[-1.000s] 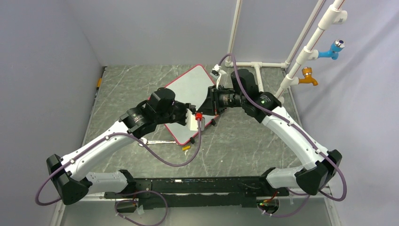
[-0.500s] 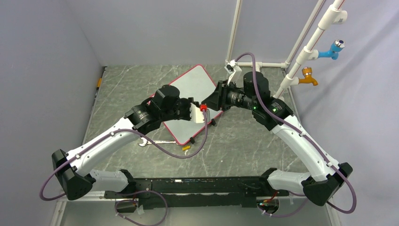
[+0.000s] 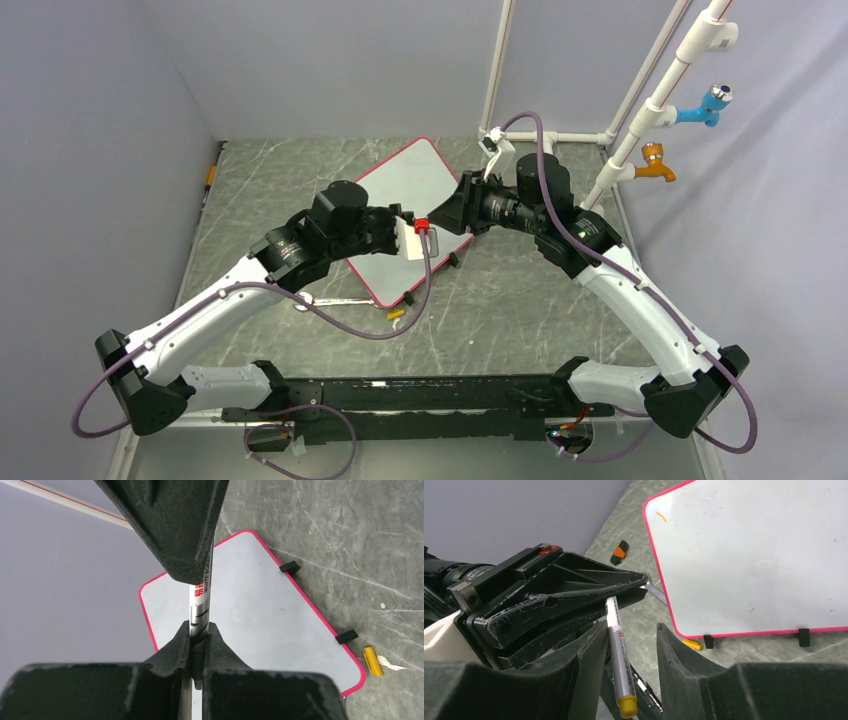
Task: Write a sentence on the whiteboard
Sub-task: Adjust the whiteboard marker.
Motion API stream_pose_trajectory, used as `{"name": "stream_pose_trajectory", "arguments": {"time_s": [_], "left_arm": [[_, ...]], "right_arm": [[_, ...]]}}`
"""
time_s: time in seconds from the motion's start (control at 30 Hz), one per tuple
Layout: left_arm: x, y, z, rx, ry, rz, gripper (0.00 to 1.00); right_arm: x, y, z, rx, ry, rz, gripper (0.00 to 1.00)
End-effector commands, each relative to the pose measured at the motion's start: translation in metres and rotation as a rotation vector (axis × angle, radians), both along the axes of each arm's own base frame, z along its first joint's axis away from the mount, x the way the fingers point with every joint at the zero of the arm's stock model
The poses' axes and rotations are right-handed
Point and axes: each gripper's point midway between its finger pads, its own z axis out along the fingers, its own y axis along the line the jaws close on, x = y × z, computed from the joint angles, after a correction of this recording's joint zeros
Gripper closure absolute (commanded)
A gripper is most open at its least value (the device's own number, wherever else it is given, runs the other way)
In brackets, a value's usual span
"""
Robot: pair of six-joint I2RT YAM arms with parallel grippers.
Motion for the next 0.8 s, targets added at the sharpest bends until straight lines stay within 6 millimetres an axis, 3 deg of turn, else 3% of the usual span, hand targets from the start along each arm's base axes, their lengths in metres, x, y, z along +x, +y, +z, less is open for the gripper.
{"name": "stream_pose_trajectory", "arguments": {"time_s": [0.0,0.27,0.77], "left_arm": [[-0.001,0.001,0.026,-0.091,-0.049,0.01,1.0],[0.006,-0.006,0.028,-0.091,-0.048,0.012,1.0],[0.006,-0.004,0.023,-0.086,-0.035,0.024,1.0]], "right_arm": [[-0.003,0.003,0.008,0.013,-0.017,0.035,0.57],[-0.017,0.02,0.009,0.073,0.015,0.158,0.64],[-0.008,0.019,0.018,0.103,-0.029,0.117,0.71]]}}
